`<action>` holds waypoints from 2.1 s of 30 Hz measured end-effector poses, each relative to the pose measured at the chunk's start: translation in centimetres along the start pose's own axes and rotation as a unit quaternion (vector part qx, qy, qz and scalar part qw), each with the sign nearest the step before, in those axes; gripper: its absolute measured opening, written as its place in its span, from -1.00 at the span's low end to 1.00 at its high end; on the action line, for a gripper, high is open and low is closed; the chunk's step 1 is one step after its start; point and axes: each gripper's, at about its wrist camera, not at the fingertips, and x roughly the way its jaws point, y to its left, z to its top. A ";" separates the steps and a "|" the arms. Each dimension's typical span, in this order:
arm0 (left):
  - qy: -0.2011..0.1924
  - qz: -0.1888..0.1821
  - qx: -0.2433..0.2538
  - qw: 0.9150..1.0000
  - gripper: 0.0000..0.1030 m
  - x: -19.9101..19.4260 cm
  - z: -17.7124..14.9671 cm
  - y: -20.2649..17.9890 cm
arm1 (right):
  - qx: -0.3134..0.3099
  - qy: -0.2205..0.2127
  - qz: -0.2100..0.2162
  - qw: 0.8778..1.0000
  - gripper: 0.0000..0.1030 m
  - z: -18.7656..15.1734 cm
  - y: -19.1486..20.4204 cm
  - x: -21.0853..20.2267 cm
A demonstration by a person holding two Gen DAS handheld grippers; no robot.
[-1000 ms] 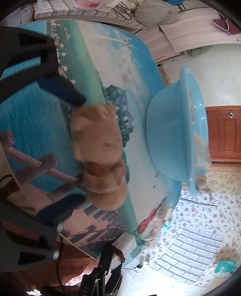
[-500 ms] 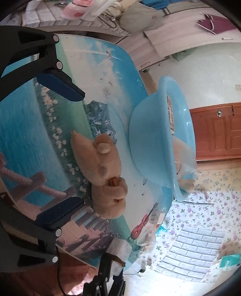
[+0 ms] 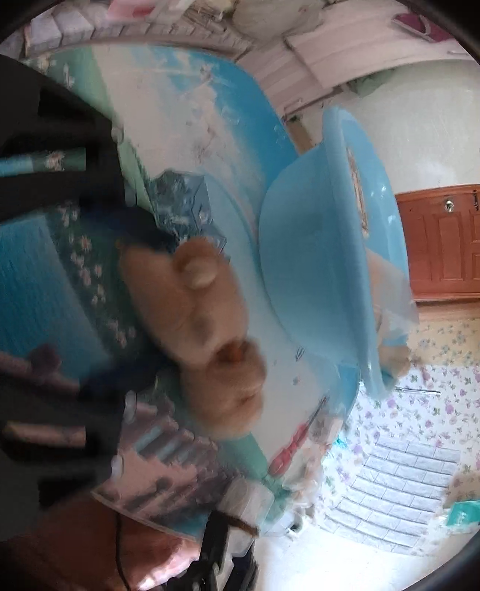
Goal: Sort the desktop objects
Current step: 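Lift the plush bear and cord box and carry them toward the blue basin, then hold the plush bear and cord box over the blue basin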
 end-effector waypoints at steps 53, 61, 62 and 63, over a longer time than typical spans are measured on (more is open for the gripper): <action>-0.106 0.021 -0.077 0.991 -0.19 -3.9 9.7 7.2 | -0.085 -0.104 0.085 0.987 0.12 13.6 6.0 2.6; -0.097 0.012 -0.081 0.992 -0.16 -1.8 10.1 7.7 | -0.086 -0.098 0.087 0.988 0.12 15.0 5.7 4.8; -0.097 0.014 -0.080 0.992 -0.14 -1.6 10.1 7.7 | -0.088 -0.100 0.087 0.987 0.13 15.0 5.7 5.0; -0.096 0.016 -0.079 0.992 -0.11 -1.5 10.0 7.8 | -0.092 -0.103 0.084 0.987 0.13 15.1 5.8 5.1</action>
